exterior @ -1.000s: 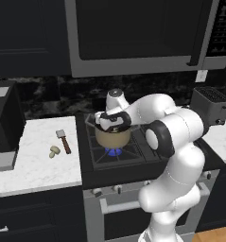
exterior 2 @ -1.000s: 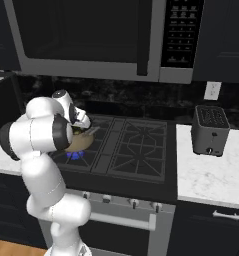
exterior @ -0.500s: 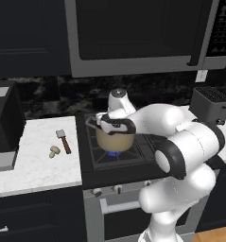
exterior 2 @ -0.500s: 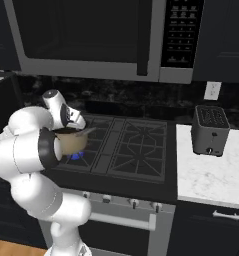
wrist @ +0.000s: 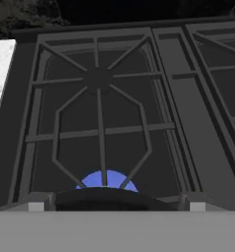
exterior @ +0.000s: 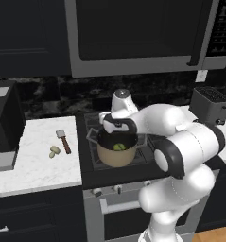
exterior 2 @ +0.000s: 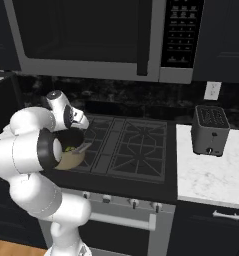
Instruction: Put the mushroom and lime in the pot. Retrieve the spatula and lightly stir the vegetables in the pot.
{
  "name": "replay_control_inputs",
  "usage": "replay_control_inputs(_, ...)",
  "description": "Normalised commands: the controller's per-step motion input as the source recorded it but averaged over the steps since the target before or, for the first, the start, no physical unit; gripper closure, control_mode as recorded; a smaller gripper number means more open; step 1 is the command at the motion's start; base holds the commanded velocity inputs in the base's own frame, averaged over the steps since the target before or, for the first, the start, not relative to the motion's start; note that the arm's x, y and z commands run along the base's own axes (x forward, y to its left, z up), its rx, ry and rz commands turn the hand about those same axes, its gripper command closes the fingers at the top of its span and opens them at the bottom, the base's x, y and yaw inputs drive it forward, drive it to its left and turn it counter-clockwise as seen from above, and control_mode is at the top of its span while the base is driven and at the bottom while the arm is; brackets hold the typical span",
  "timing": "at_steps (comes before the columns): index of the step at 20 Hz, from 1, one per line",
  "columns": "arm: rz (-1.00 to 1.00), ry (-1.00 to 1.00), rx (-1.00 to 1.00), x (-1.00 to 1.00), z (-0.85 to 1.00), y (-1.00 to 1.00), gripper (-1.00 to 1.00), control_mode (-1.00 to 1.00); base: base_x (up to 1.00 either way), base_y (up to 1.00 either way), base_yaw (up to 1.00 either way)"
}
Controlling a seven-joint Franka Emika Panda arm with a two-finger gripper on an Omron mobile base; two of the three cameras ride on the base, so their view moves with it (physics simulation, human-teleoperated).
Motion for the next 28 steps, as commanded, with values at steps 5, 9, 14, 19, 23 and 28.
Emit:
replay_control_inputs(5, 0.00, -0.10, -0.02, 0.31, 0.02, 0.00, -1.00, -1.00, 0.00, 0.00, 0.00)
replay_control_inputs(9, 0.00, -0.19, -0.03, -0.20, 0.12, 0.00, -1.00, -1.00, 0.00, 0.00, 0.00)
replay_control_inputs(14, 0.00, -0.07, -0.01, -0.29, 0.21, 0.00, -1.00, -1.00, 0.00, 0.00, 0.00)
replay_control_inputs(19, 0.05, 0.01, 0.00, -0.55, 0.68, 0.09, -1.00, -1.00, 0.00, 0.00, 0.00)
replay_control_inputs(23, 0.09, 0.09, 0.00, -0.51, 0.85, 0.61, -1.00, -1.00, 0.00, 0.00, 0.00)
replay_control_inputs(28, 0.04, 0.17, -0.02, -0.27, 0.57, 0.96, -1.00, -1.00, 0.00, 0.00, 0.00)
